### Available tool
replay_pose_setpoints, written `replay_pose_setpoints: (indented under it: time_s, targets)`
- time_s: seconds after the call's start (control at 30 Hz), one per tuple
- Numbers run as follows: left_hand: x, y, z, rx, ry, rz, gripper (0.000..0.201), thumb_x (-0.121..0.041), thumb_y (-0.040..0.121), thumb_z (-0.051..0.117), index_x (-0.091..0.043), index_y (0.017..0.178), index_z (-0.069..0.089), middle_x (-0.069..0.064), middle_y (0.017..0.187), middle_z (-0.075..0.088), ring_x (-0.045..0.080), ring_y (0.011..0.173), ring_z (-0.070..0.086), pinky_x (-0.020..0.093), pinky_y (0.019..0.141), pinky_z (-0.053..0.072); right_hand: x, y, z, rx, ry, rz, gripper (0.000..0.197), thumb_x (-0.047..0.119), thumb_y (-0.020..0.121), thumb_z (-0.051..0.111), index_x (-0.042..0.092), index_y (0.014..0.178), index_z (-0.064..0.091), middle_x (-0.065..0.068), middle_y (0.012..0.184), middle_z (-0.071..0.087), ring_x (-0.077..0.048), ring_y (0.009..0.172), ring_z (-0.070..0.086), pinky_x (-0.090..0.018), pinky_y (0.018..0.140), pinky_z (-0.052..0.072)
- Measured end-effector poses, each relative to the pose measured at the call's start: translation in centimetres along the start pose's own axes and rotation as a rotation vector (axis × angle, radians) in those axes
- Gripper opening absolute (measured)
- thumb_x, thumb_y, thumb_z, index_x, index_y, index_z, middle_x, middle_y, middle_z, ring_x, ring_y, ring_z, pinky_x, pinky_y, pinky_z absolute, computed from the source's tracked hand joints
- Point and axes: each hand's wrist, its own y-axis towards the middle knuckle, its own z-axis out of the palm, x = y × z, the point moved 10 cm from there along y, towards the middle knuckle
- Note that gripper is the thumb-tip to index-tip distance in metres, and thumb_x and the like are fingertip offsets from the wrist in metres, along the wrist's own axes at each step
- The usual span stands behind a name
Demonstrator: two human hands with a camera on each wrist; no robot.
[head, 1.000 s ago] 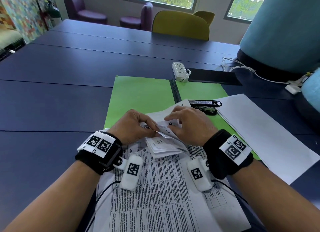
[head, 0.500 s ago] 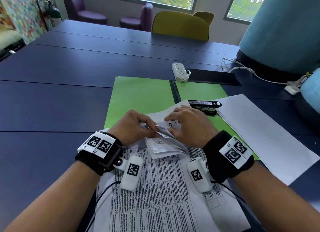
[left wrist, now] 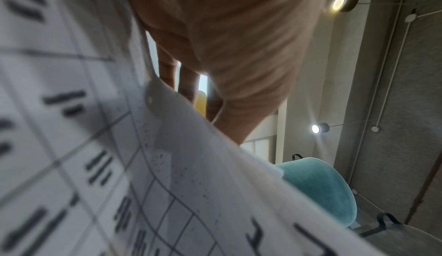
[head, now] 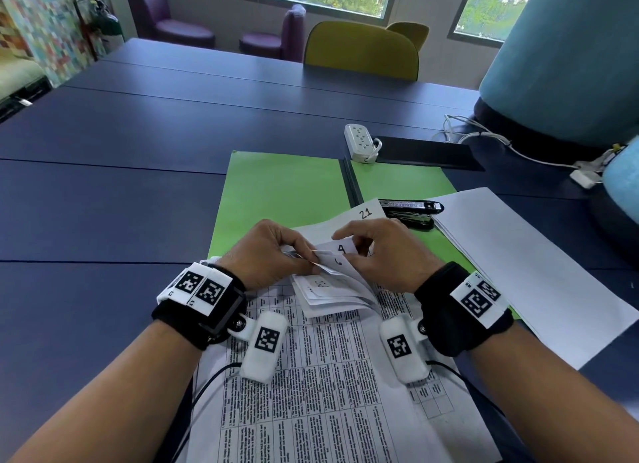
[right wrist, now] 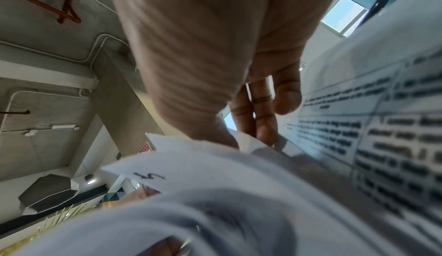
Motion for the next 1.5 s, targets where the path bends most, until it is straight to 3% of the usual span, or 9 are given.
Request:
replay_pose_setpoints:
  time_s: [0.27,0.8,0.93,1.03,1.13,1.2,1.27,1.43,1.5]
  targets:
    - [0.0,0.0,0.0,0.003,-0.007,-0.009,0.024,0.003,0.071,0.085,-0.02,0.066,0.077,-0.009,0.08,0.077,0.0,0.075,0.069,0.008,0.073,0.049,-0.1,-0.1,-0.1,-0.009,0.028,-0.008,0.023,0.027,0.082,0.074,0.033,0.105,0.073,0.006,0.072,0.066,-0.012,0.068,0.062,-0.032,0.072,0.056]
    - [0.3,0.0,0.1,0.01,0.008,-0.013,0.02,-0.001,0.071,0.086,-0.019,0.069,0.079,-0.005,0.087,0.079,0.003,0.079,0.071,0.009,0.074,0.05,-1.2,0.0,0.4,0.026,0.074,0.04,0.033,0.03,0.084,0.075,0.023,0.117,0.072,0.013,0.072,0.061,0.0,0.062,0.053,-0.011,0.064,0.04]
    - [0.4,0.0,0.2,0.015,0.014,-0.019,0.019,-0.002,0.071,0.087,-0.02,0.069,0.079,-0.007,0.086,0.078,0.004,0.081,0.071,0.009,0.076,0.05,-0.9,-0.2,0.7,0.06,0.039,0.038,0.027,0.029,0.092,0.066,0.023,0.117,0.072,0.015,0.098,0.075,0.009,0.074,0.062,-0.008,0.072,0.044]
    - [0.3,0.0,0.3,0.015,0.018,-0.011,0.025,-0.002,0.071,0.087,-0.025,0.067,0.078,-0.009,0.084,0.078,0.004,0.082,0.071,0.009,0.077,0.05,-0.5,-0.2,0.8,0.077,0.028,0.018,0.023,0.028,0.094,0.063,0.025,0.115,0.073,0.013,0.11,0.072,0.007,0.085,0.065,-0.006,0.076,0.047]
    - [0.3,0.0,0.2,0.014,0.021,-0.013,0.025,-0.001,0.071,0.087,-0.025,0.066,0.079,-0.008,0.084,0.078,0.005,0.082,0.071,0.01,0.077,0.05,-0.4,-0.3,1.1,0.102,0.027,0.002,0.019,0.032,0.093,0.063,0.03,0.107,0.076,0.023,0.091,0.07,0.008,0.074,0.061,-0.012,0.068,0.046]
    - [0.4,0.0,0.3,0.017,0.021,-0.018,0.025,-0.003,0.071,0.087,-0.025,0.066,0.078,-0.009,0.084,0.078,0.004,0.083,0.071,0.009,0.076,0.049,-0.5,-0.4,1.3,0.12,0.013,-0.001,0.019,0.034,0.092,0.063,0.028,0.082,0.079,0.018,0.084,0.064,-0.002,0.07,0.059,-0.026,0.066,0.05]
    - [0.4,0.0,0.3,0.021,0.027,-0.019,0.023,-0.005,0.071,0.087,-0.025,0.066,0.079,-0.01,0.084,0.078,0.005,0.084,0.072,0.01,0.076,0.049,-0.7,-0.6,1.8,0.165,-0.037,-0.004,0.035,0.031,0.093,0.062,0.017,0.062,0.065,0.012,0.086,0.06,-0.013,0.07,0.058,-0.038,0.068,0.053]
    - [0.1,0.2,-0.4,-0.006,0.05,-0.014,0.015,-0.016,0.071,0.09,-0.025,0.066,0.078,-0.004,0.085,0.078,0.023,0.09,0.072,0.031,0.089,0.055,-0.8,-0.8,1.6,0.1,0.027,0.007,0.029,0.025,0.096,0.057,0.014,0.072,0.069,0.01,0.108,0.06,-0.011,0.102,0.054,-0.038,0.092,0.048]
    - [-0.1,0.3,-0.8,-0.024,0.051,-0.01,0.016,-0.02,0.07,0.09,-0.027,0.065,0.077,-0.007,0.085,0.078,0.018,0.087,0.073,0.034,0.093,0.054,-0.8,-1.1,1.3,0.041,0.075,0.037,0.029,0.024,0.098,0.054,0.023,0.07,0.062,0.009,0.118,0.057,-0.011,0.114,0.048,-0.036,0.1,0.042]
